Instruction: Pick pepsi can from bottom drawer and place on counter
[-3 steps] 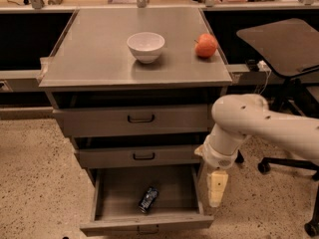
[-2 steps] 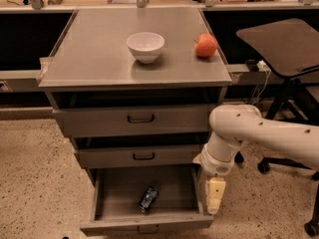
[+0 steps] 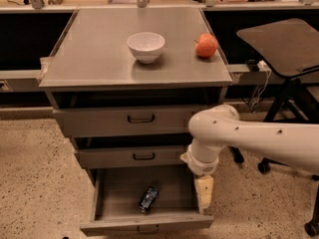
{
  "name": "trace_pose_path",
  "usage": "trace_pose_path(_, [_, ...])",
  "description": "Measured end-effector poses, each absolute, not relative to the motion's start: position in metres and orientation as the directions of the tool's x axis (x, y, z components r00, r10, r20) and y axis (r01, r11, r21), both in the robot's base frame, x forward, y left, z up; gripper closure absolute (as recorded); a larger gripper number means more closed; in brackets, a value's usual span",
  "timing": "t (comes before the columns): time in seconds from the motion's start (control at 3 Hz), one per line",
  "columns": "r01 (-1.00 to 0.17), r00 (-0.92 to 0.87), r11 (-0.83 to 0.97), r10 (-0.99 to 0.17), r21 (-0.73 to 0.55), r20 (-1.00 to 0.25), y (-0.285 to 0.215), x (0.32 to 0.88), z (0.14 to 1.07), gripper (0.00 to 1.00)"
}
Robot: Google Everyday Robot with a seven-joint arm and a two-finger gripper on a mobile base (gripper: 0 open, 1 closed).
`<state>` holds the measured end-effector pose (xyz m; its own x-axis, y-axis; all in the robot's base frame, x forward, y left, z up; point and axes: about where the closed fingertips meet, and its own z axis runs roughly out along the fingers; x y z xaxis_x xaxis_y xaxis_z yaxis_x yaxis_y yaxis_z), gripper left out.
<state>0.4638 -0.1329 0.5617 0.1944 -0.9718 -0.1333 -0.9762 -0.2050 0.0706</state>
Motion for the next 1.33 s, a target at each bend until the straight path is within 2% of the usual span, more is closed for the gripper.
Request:
trace_pose_path(0.33, [-0.882, 0.465, -0.461, -0.885, -0.097, -0.025, -0.081, 0.465, 0.56, 0.0])
trace_pose_path(0.67, [-0.834, 0.54, -0.538, -0.842, -0.122, 0.019, -0.086, 0.456, 0.541, 0.0])
trace_pose_path(1.0, [-0.693, 0.706, -0.711, -0.703, -0.123, 0.088, -0.049, 0.463, 0.53, 0.0])
trace_pose_path(1.33, [-0.47, 0.851, -0.871, -0.49, -0.143, 0.186, -0.017, 0.461, 0.517, 0.0])
